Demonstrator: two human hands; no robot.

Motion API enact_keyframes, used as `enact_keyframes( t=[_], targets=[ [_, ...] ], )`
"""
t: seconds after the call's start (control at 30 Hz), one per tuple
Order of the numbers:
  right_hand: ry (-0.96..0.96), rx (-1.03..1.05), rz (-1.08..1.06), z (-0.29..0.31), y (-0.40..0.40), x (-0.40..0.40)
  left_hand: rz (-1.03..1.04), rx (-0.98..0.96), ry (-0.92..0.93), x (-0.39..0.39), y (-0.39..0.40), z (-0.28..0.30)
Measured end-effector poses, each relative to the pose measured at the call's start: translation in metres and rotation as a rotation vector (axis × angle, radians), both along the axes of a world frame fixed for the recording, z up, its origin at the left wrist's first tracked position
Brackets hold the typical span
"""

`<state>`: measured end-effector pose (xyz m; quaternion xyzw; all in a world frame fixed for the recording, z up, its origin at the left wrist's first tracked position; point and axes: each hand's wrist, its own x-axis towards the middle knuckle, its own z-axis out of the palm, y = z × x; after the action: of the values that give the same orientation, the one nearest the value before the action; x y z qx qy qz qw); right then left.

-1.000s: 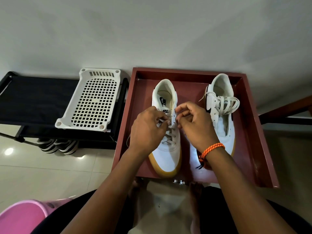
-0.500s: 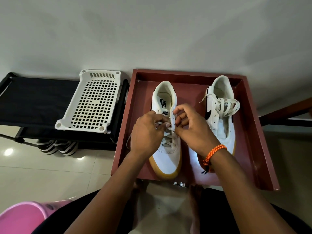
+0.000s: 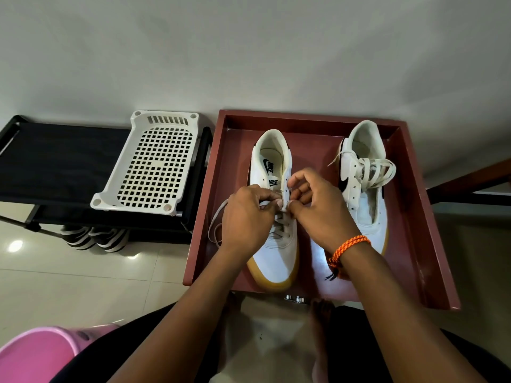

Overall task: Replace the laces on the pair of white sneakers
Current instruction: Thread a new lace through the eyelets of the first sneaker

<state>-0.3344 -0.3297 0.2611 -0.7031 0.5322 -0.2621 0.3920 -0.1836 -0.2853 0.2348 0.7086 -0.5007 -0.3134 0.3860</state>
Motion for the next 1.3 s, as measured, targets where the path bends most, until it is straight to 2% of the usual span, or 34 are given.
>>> enact_keyframes(
  t=[0.2,0.33,0.53,0.6,0.8,0.93,0.97,1.0,1.07,1.13,1.2,1.3],
  targets=[
    [0.104,0.036,-0.101,-0.001,-0.001,-0.002,-0.179,0.032,-0.031,0.011,-0.002,0.01],
    [0.113,0.065,-0.068,-0.003,-0.001,-0.001,-0.192,0.042,-0.062,0.011,-0.001,0.011],
    [0.138,-0.045,-0.012,-0.001,-0.006,-0.004,-0.192,0.088,-0.096,0.011,-0.001,0.012],
    [0.02,-0.075,-0.03,0.001,-0.007,-0.005,-0.175,0.09,-0.093,0.01,-0.001,0.012],
    [-0.659,0.111,-0.008,0.021,-0.011,0.0,-0.162,0.098,-0.123,0.01,-0.001,0.015],
    [-0.946,0.202,-0.169,0.022,-0.019,-0.003,-0.147,0.109,-0.092,0.01,-0.001,0.014],
    [-0.912,0.207,-0.234,0.02,-0.021,-0.005,-0.148,0.106,-0.096,0.01,-0.001,0.014],
    [-0.762,0.167,-0.279,0.018,-0.021,-0.008,-0.15,0.099,-0.097,0.01,-0.001,0.013],
    [-0.246,0.01,-0.223,0.011,-0.018,-0.01,-0.155,0.087,-0.078,0.011,-0.001,0.011],
    [0.146,-0.008,-0.103,0.002,-0.009,-0.006,-0.162,0.074,-0.077,0.01,0.0,0.01],
    [0.238,0.069,-0.056,-0.002,-0.002,0.0,-0.167,0.055,-0.104,0.01,0.0,0.011],
    [0.076,0.157,-0.044,-0.004,-0.005,0.002,-0.177,0.035,-0.101,0.011,-0.001,0.012]
  ],
)
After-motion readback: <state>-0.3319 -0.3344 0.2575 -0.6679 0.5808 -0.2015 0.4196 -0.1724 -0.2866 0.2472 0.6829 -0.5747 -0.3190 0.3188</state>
